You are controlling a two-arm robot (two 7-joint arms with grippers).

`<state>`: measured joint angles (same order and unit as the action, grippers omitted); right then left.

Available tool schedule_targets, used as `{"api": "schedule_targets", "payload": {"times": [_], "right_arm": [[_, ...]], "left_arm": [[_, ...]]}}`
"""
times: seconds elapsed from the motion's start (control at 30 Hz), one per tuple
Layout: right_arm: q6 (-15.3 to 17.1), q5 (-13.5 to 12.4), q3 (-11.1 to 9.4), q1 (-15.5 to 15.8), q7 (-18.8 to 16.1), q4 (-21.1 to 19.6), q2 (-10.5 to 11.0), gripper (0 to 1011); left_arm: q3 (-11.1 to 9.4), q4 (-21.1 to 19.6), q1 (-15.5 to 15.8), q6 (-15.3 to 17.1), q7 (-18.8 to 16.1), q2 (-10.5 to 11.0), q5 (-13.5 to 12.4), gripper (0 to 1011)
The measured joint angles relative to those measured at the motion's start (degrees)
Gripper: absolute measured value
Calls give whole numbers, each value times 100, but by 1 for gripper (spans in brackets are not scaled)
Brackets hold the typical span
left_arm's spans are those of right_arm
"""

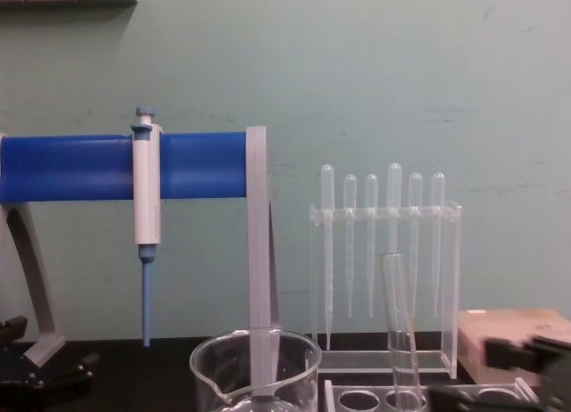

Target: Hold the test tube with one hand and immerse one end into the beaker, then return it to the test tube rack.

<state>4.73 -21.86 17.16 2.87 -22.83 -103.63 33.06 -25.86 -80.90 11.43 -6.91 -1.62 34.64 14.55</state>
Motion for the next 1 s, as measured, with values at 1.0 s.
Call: {"api": "schedule_targets", "payload": {"times": [1.0], "right_arm": [[-188,1772,-550,-705,2382,1695,-1266,1002]], "left_arm": [[0,0,0,0,0,0,0,1000]]}}
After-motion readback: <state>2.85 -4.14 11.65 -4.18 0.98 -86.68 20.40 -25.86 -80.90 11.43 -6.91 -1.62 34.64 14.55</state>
